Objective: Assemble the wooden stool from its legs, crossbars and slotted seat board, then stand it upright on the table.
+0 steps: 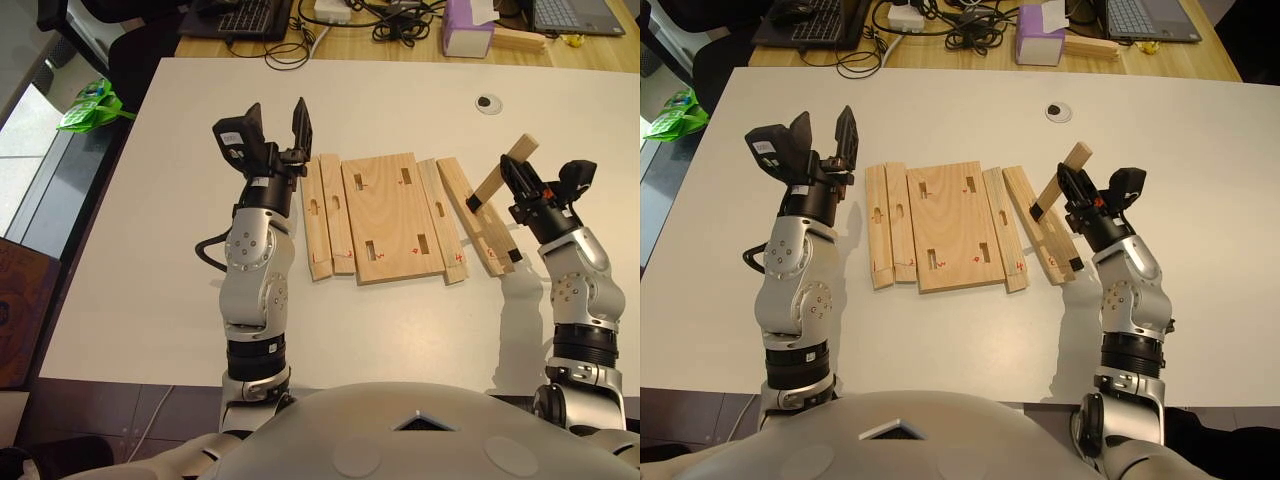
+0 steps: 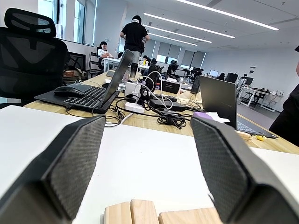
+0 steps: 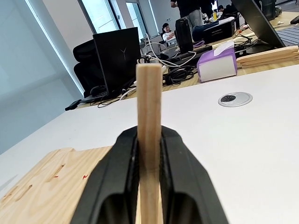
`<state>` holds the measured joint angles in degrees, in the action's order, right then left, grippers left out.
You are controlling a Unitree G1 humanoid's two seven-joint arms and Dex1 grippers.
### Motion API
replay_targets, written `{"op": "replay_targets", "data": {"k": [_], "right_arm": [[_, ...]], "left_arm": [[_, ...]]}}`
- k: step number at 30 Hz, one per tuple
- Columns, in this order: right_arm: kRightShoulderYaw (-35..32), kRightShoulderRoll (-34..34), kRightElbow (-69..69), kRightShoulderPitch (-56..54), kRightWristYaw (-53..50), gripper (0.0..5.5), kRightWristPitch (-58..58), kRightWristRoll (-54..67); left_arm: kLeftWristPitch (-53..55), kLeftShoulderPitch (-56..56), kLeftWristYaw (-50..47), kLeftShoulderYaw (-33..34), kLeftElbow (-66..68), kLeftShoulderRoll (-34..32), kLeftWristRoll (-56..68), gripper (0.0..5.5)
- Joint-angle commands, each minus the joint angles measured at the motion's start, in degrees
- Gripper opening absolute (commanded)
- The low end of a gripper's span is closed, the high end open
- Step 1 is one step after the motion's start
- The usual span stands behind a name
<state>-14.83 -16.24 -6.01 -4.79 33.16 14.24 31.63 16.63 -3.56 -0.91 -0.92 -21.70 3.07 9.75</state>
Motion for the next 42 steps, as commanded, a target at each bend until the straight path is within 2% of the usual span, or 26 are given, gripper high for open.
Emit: {"op": "replay_targets", "data": {"k": [1, 14, 25, 34, 42], "right_arm": [[0.26, -0.16, -1.90, 0.17, 0.34, 0.40, -1.33, -1.53], [7.02, -3.23, -2.43, 6.61, 6.42, 0.40, -11.85, -10.27], [11.15, -2.75, -8.32, 10.95, 7.04, 0.40, -26.60, -16.66], [15.18, 4.40, -8.41, 19.97, -0.53, 0.40, -37.48, -20.28], [16.25, 12.84, -14.64, 20.29, -10.47, 0.40, -39.27, -21.07]], "left_arm": [[0.15, 0.07, -0.27, -0.06, 0.33, 0.70, 0.23, 3.36], [1.25, 0.60, -0.13, 0.49, -0.85, -0.01, 0.45, 3.36], [2.59, 0.09, 0.82, 0.96, -1.37, -0.95, 1.05, 3.36], [11.37, -3.28, 7.76, 2.48, -3.37, -8.41, 5.06, 3.36], [15.87, -9.49, 13.81, 3.47, -0.45, -14.27, 8.02, 3.36]]}}
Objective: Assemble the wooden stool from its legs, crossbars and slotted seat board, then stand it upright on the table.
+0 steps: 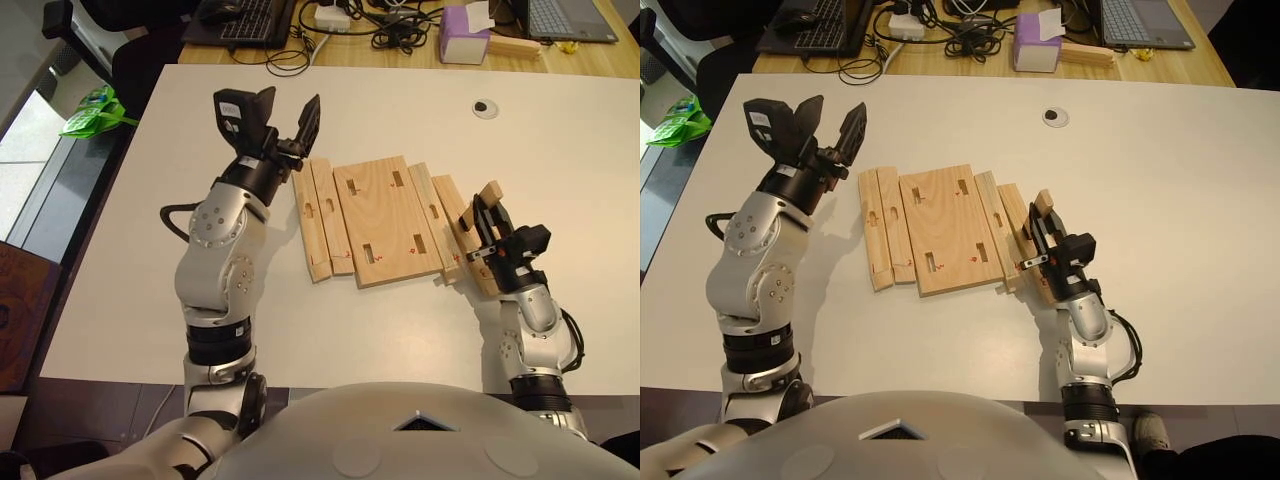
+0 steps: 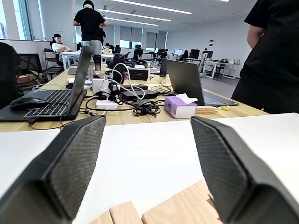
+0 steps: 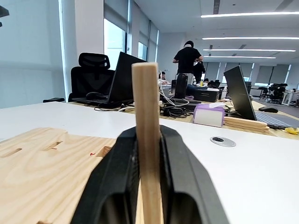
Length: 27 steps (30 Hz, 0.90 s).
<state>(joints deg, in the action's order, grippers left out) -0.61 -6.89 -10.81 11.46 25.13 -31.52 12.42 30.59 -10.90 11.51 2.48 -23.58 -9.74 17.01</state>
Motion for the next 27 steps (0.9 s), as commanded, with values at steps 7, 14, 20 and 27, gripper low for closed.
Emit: {"op": "replay_targets", "data": {"k": [7, 14, 20, 27], "right_arm": [[0.63, 6.12, -15.77, -1.54, -4.86, 0.40, 8.93, -0.30], [-0.78, 5.21, -17.56, -6.38, -5.64, 0.40, 10.18, 0.36], [0.06, 5.82, -15.76, -6.10, -6.79, 1.35, 6.68, -2.11], [-0.40, 6.07, -11.34, -4.72, -6.54, 2.51, 6.27, -1.90]], "left_arm": [[2.04, -3.06, 1.96, -0.08, 1.99, -1.66, 0.88, 3.36], [-1.11, -1.61, 0.00, -0.81, 2.86, 0.88, -0.48, 3.36], [-3.95, 0.46, 0.44, -1.40, 4.94, 0.57, -1.74, 3.36], [-5.71, 2.38, 0.13, -2.10, 6.04, 1.22, -2.65, 3.36]]}}
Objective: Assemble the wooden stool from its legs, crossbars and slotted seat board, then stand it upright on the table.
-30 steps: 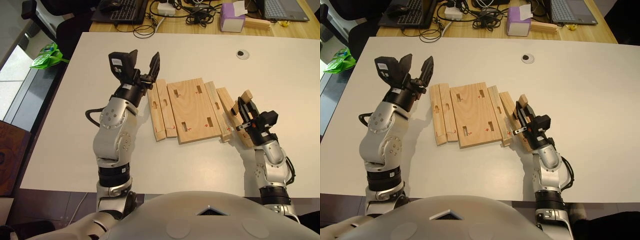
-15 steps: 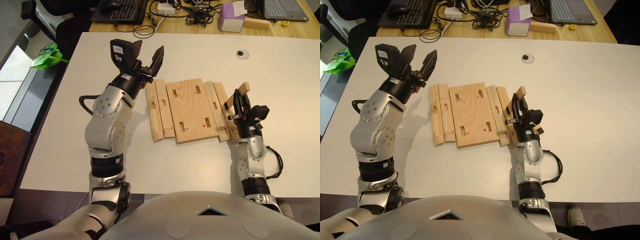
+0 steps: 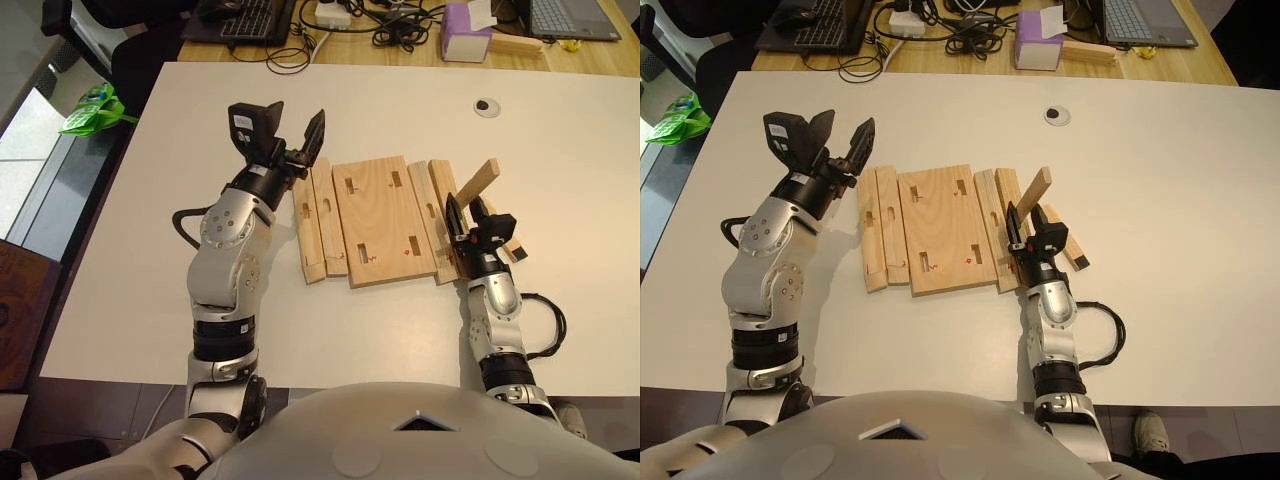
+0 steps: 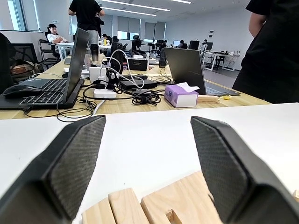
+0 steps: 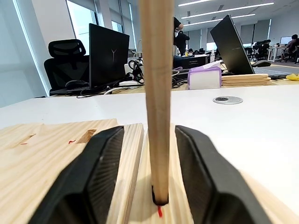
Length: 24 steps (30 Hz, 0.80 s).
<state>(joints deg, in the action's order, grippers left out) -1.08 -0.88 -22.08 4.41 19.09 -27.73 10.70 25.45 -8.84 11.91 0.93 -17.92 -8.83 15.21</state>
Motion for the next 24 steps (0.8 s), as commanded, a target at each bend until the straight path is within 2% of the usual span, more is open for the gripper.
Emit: {"op": "replay_targets", "data": {"k": [1, 6, 16, 19, 24], "right_arm": [[-0.18, -0.05, 1.17, 2.19, -0.79, 2.51, 2.69, -0.05], [-0.50, -1.25, 12.12, 0.60, -2.18, 2.51, 6.80, 0.18], [-0.87, -4.97, 44.76, -5.14, -9.14, 2.51, 29.08, 0.54], [-1.82, -6.31, 51.50, -12.92, -13.43, 2.51, 40.34, -0.43], [-4.37, -10.00, 52.04, -27.52, -15.95, 2.51, 52.88, -1.04]], "left_arm": [[-0.71, 0.43, -0.34, -0.68, 0.43, 0.47, -0.85, 3.36], [-1.80, 1.69, -0.88, -0.94, 0.81, 1.19, -1.18, 3.36], [-4.17, 3.86, -1.75, -1.20, 1.85, 2.56, -2.10, 3.36], [-4.74, 4.30, -1.78, -1.45, 2.20, 2.63, -2.42, 3.36], [-5.25, 3.83, -1.58, -1.63, 2.72, 2.86, -2.77, 3.36]]}}
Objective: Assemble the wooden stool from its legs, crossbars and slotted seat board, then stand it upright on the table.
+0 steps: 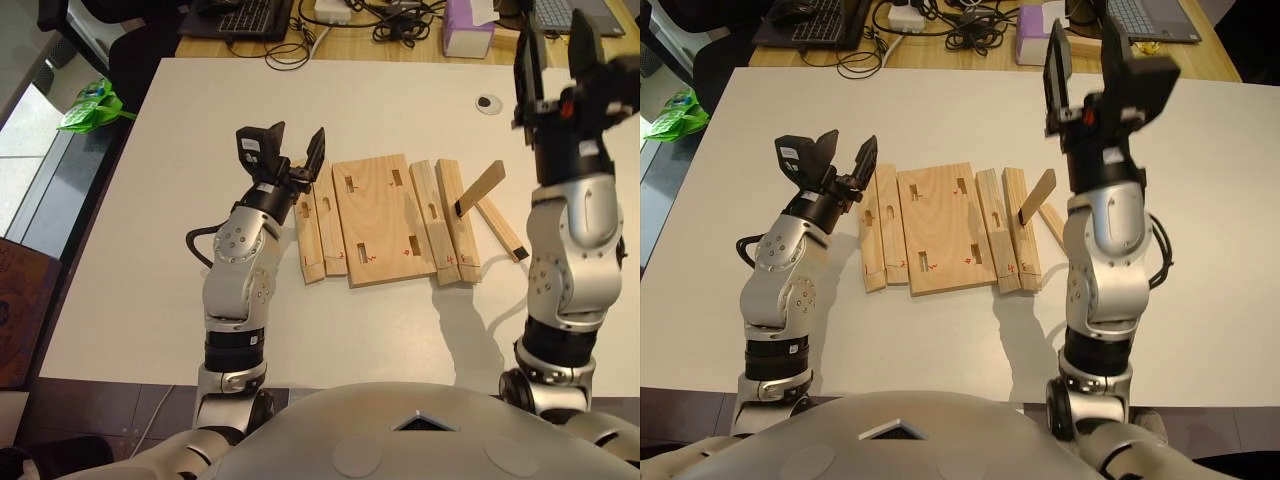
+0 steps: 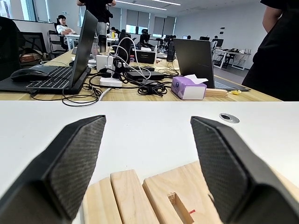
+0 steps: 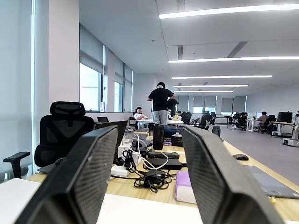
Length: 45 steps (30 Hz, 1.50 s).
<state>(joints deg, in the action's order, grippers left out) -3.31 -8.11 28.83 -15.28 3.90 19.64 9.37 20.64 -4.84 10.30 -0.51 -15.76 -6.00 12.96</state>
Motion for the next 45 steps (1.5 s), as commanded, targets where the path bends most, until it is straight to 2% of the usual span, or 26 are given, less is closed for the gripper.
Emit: {"op": "replay_targets", "data": {"k": [1, 4, 6, 10, 14, 18, 21, 26, 31, 33, 35, 38, 40, 45], "right_arm": [[-3.19, -3.60, 2.66, -10.09, -1.02, 2.51, 7.63, 0.86], [-4.10, -3.84, 7.64, -10.52, -1.77, 2.51, 12.73, 2.27], [-3.32, -2.95, 8.72, -6.43, -1.88, 2.51, 14.57, 2.48], [-0.80, -0.30, -2.60, 4.17, -0.90, 2.51, 12.59, 1.73], [1.61, 3.14, -21.15, 6.35, -0.43, 2.51, 10.81, 0.69], [1.99, 3.87, -19.73, 5.87, -0.43, 2.51, 8.39, 0.69], [1.04, 2.92, -14.80, 2.44, -1.45, 2.51, 7.46, 0.05], [-1.38, -0.77, -5.77, -11.28, -2.99, 2.51, 13.01, -0.37], [0.22, -1.62, -2.42, -20.98, -2.59, 2.51, 18.12, 0.02], [1.12, -1.34, -2.34, -17.63, -2.25, 2.51, 18.86, -0.20], [3.51, -1.55, -7.17, -6.06, -0.83, 2.51, 17.06, -1.37], [4.00, 0.30, -22.97, 8.65, -0.07, 2.51, 11.72, -2.08], [3.85, 1.62, -26.10, 9.96, 0.25, 2.51, 9.65, -1.51], [3.39, 2.18, -22.13, 6.17, 1.49, 2.51, 3.08, -1.13]], "left_arm": [[-0.46, -0.08, 0.08, -0.07, 0.57, -0.09, -0.54, 3.36], [-0.40, 0.72, 0.21, 0.05, 0.38, -0.39, -0.60, 3.36], [-0.04, 1.03, 0.26, -0.17, -0.19, -0.45, -0.55, 3.36], [0.95, 1.21, 0.33, -0.24, -1.34, -0.72, -0.20, 3.36], [2.06, 1.05, 0.42, -0.36, -2.18, -0.78, 0.11, 3.36], [2.14, 0.51, 0.35, 0.16, -1.65, -0.82, 0.12, 3.36], [1.59, 0.84, 0.31, 0.00, -1.16, -0.63, -0.15, 3.36], [0.37, 1.16, 0.19, -0.17, 0.08, -0.47, -0.78, 3.36], [-0.30, 0.94, -0.04, -0.34, 0.47, -0.27, -0.91, 3.36], [-0.36, 0.88, -0.04, -0.31, 0.41, -0.29, -0.83, 3.36], [-0.11, 0.97, 0.02, -0.33, -0.04, -0.38, -0.68, 3.36], [0.48, 1.01, 0.03, -0.37, -0.75, -0.46, -0.46, 3.36], [0.73, 1.31, 0.05, -0.31, -1.20, -0.56, -0.33, 3.36], [1.23, 1.16, -0.09, -0.31, -1.37, -0.44, -0.25, 3.36]]}}
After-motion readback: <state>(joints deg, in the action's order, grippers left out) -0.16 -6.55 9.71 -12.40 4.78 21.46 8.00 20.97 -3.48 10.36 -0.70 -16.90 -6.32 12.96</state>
